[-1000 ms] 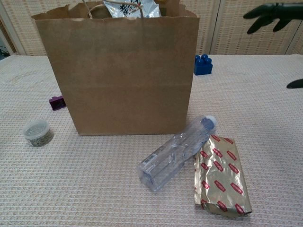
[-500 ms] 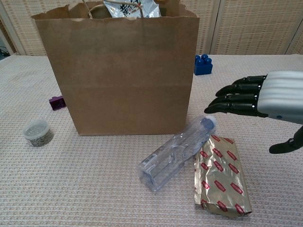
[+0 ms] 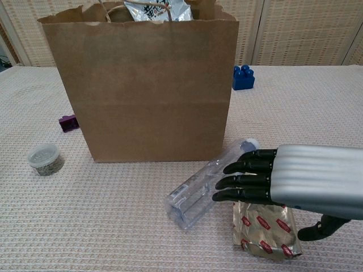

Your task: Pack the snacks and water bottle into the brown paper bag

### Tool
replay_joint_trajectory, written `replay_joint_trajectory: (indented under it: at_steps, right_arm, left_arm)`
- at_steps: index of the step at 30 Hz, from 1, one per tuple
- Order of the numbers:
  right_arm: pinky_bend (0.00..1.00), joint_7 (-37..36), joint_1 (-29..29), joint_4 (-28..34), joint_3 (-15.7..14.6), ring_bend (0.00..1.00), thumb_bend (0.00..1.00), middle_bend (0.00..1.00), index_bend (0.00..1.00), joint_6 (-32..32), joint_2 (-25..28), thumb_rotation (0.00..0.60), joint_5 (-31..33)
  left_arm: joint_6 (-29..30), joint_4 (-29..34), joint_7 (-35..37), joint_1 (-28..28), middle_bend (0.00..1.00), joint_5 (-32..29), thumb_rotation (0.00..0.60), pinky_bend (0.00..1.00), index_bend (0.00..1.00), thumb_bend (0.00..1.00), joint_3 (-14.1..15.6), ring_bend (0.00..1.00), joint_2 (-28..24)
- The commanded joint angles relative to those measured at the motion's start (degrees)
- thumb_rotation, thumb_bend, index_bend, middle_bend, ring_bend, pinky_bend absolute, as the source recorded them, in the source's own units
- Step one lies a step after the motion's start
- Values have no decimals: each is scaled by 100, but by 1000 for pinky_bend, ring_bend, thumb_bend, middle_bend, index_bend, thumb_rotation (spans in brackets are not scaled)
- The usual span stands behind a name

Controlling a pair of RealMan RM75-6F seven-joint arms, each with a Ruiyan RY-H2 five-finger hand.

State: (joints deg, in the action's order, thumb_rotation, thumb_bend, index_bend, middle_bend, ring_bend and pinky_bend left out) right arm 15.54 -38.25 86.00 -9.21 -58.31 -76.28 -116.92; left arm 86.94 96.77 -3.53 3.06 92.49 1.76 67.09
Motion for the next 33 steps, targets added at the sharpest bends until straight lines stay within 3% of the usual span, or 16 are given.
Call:
replay_joint_trajectory:
  at_steps: [1, 13, 30, 33]
  right_arm:
    - [155, -24, 5, -41, -44, 57, 0, 68, 0, -48, 24, 600, 0]
    - [170, -162, 68, -64, -265, 69, 0, 68, 0, -208, 405, 600, 54]
    - [170, 98, 29, -417, -215, 76, 0, 68, 2, 211, -169, 600, 292]
    - [193, 216, 38, -412, -200, 106, 0, 90, 49, 251, -254, 600, 328]
  left_arm:
    - [-4, -2, 6, 0, 0, -10, 600, 28, 0, 364, -2, 0, -1]
    - [-47, -13, -118, 9, 0, -6, 600, 28, 0, 365, 17, 0, 50]
    - [-30, -13, -7, 12, 0, -35, 600, 28, 0, 364, -8, 0, 11]
    - [-18, -8, 26, 11, 0, -27, 600, 28, 0, 364, -9, 0, -4]
